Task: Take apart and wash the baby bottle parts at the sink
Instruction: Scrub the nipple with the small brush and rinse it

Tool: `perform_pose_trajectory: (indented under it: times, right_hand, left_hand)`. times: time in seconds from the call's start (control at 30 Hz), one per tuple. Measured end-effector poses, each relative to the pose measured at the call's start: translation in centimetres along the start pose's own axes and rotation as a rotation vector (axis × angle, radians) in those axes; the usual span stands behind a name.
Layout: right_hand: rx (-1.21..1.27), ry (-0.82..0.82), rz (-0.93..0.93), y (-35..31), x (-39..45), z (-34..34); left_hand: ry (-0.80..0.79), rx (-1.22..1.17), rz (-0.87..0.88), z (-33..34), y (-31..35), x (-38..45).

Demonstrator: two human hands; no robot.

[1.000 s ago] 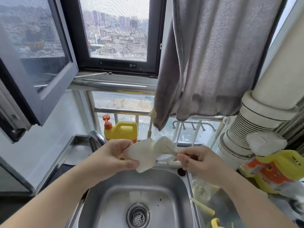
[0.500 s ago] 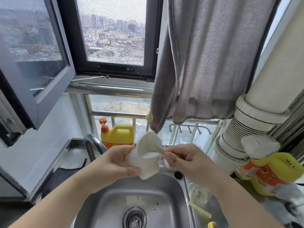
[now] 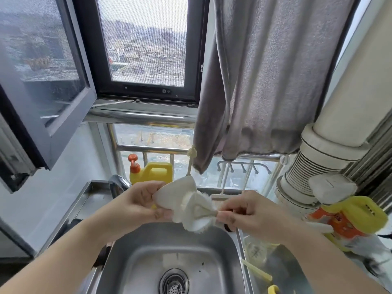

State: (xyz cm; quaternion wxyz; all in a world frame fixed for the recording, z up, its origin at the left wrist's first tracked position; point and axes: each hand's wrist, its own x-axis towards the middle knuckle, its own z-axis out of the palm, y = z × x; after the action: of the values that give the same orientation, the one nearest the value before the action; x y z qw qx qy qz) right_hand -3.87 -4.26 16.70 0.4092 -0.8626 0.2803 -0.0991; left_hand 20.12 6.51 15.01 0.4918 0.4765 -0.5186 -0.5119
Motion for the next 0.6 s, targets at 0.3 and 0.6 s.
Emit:
perform_pose_trajectory:
  times: [0.3, 0.6]
  right_hand:
    - [0.074, -0.001, -0.066, -1.7, 1.3, 1.6]
    - [0.15, 0.056, -0.063, -3.5, 3.0, 2.1]
  left_hand:
    - [-0.077, -0.001, 0.025, -0.9, 0.5, -0.7]
    - [-0.103, 0.047, 0.001, -2.6, -0.2, -1.6]
